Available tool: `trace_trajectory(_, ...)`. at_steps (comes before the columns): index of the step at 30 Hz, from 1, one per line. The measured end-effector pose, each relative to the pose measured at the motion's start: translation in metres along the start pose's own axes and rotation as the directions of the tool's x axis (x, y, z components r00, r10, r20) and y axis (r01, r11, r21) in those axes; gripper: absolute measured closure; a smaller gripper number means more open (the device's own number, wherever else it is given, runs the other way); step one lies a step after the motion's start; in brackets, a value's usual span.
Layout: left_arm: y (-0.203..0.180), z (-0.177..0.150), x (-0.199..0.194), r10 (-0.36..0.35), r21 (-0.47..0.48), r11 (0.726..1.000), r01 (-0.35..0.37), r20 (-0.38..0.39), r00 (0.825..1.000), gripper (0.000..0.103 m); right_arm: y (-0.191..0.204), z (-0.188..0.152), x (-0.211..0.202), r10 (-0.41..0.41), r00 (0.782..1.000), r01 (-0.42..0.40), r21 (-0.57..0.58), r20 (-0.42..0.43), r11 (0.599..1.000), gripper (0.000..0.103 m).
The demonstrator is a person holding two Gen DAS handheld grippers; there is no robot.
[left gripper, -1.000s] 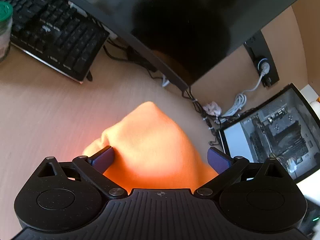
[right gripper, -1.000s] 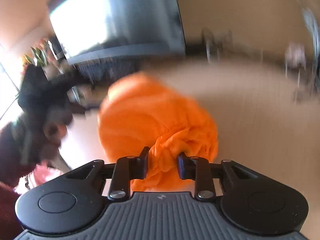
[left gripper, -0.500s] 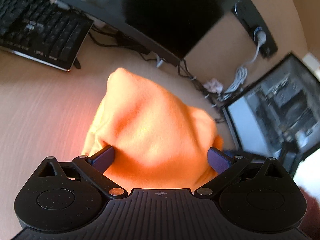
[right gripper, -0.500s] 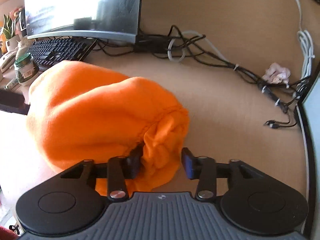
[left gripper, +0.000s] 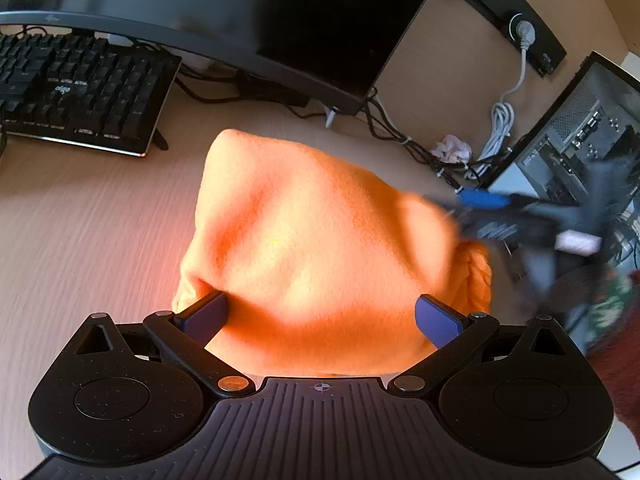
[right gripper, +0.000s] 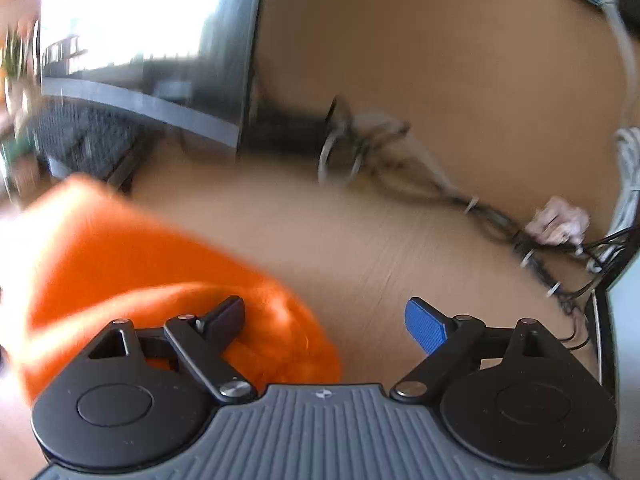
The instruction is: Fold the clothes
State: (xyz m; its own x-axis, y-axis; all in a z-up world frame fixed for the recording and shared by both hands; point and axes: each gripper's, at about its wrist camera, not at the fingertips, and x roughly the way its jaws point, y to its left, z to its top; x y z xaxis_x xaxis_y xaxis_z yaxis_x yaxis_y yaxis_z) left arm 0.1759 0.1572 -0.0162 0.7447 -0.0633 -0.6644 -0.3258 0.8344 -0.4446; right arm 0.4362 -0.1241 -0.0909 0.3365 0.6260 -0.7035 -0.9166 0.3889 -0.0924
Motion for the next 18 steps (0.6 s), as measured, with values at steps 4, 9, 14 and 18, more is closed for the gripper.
trace_trajectory(4, 0.003, 0.001, 0.0, 0.003, -0.002, 1.0, -0.003, 0.004, 1.0, 0.0, 0.017, -0.021, -0.001, -0.011, 0.998, 0.011, -0.004, -0.061, 1.0, 0.015)
trace_trajectory(9, 0.021, 0.016, 0.004, 0.0, -0.013, 1.0, 0.001, 0.026, 1.0, 0.0, 0.037, -0.059, -0.025, 0.057, 0.991, -0.059, -0.014, -0.121, 0.998, 0.011)
trace_trajectory(14, 0.042, 0.037, 0.012, -0.059, -0.055, 0.997, 0.061, 0.034, 0.998, 0.0, 0.069, -0.091, -0.041, 0.181, 0.973, -0.188, -0.032, -0.145, 0.982, 0.0)
trace_trajectory(18, 0.058, 0.05, -0.018, -0.127, -0.161, 0.976, 0.148, 0.132, 0.983, 0.0, 0.078, -0.097, -0.044, 0.14, 0.983, -0.151, -0.091, -0.12, 0.984, 0.0)
